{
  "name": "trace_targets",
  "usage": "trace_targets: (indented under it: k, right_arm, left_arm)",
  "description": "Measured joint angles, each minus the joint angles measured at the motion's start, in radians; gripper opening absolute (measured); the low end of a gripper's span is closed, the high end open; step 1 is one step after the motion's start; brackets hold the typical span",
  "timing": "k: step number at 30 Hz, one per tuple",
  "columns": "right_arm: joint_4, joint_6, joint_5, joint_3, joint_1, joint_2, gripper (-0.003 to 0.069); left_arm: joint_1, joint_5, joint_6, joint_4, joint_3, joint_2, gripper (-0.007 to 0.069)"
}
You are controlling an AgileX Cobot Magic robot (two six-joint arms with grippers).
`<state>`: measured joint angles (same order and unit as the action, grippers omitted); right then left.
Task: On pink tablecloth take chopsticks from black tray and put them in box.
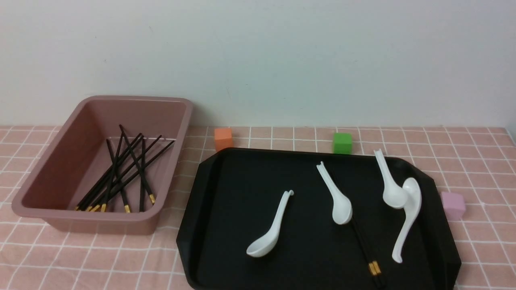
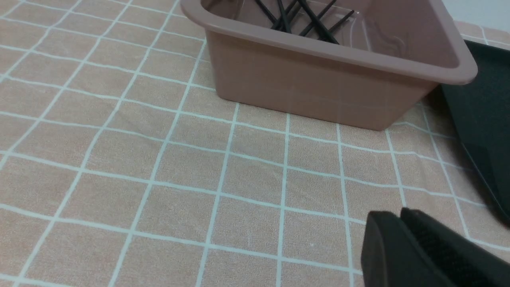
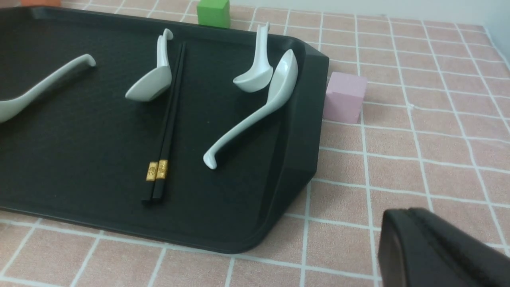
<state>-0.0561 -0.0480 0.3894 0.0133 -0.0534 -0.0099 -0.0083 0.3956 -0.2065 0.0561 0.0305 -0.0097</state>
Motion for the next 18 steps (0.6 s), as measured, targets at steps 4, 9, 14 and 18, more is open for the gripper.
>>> trace_targets:
  k: [4,9,14,18]
  right_arm:
    - [-0.001,0.0,0.0,0.0,0.0,0.0,-0.0001]
    - [-0.001,0.0,0.0,0.0,0.0,0.0,0.0]
    - [-0.001,0.0,0.0,0.0,0.0,0.0,0.0005]
    - [-0.001,0.0,0.0,0.0,0.0,0.0,0.0008]
  left_arm:
    - [0.0,0.0,0.0,0.0,0.0,0.0,0.0057]
    - [0.0,0.0,0.0,0.0,0.0,0.0,0.0063]
    - [0.0,0.0,0.0,0.0,0.0,0.0,0.007]
    - [0.0,0.0,0.0,0.0,0.0,0.0,0.0073]
